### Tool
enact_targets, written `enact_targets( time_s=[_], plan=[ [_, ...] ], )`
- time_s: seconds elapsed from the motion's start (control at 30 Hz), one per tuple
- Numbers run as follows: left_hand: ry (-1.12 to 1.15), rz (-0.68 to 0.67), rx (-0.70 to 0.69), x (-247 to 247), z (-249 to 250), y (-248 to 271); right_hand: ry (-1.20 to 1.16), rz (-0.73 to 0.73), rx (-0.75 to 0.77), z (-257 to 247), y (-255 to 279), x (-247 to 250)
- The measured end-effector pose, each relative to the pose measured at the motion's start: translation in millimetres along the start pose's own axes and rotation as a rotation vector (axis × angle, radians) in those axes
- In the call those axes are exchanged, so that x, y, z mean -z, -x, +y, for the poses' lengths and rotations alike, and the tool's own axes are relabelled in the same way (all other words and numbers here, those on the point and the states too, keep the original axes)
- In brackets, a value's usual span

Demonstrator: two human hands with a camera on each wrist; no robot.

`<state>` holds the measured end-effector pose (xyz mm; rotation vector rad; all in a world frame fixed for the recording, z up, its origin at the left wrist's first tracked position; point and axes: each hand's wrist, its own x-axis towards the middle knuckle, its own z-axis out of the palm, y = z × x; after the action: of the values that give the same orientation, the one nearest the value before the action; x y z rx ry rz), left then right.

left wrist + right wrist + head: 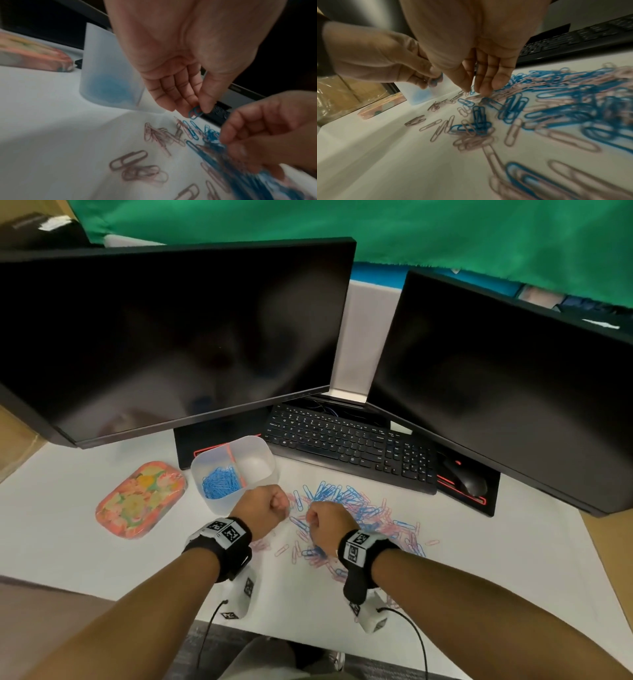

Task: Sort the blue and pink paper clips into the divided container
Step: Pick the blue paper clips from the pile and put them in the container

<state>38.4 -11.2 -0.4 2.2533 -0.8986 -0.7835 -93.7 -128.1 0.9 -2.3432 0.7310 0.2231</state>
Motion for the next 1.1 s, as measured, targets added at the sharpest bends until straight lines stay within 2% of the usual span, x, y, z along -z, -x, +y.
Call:
enact_targets(
  time_s=[0.1,0.23,0.33,0.53,0.63,0.8,0.97,1.1],
  plan=[
    [0.13,0.051,0.052,5.7,-2.6,3.4,0.083,0.009,0.015,-12.7,-14.4,-6.8],
    [0.318,0.015,0.12,10.3,-5.1,9.7,0.223,-0.025,0.054,-19.4,-24.2,-14.1],
    [0.462,0.011,0.174,11.2,-9.5,10.1,0.224,-0.048,0.053,-20.2,-27.7,-15.1],
    [0.469,-0.069,0.222,2.9,-8.0,0.7,0.113,-0.104,-0.007,-12.6,-27.1,-12.2],
    [0.396,-0.08,0.24,-4.3,0.5,-7.7,-0.062,-0.065,-0.04,-0.6,-20.0,-7.0],
    [0.166,-0.006,0.206,-14.4,21.9,-27.1,-0.267,0.005,-0.154,28.8,-11.4,11.3],
    [-0.179,-0.038,0.16,-18.0,30.8,-49.2,-0.593,0.014,-0.298,55.1,1.0,25.3],
    [-0.484,-0.096,0.111,-23.2,27.8,-56.6,-0.702,-0.021,-0.303,59.2,10.6,33.2]
  ],
)
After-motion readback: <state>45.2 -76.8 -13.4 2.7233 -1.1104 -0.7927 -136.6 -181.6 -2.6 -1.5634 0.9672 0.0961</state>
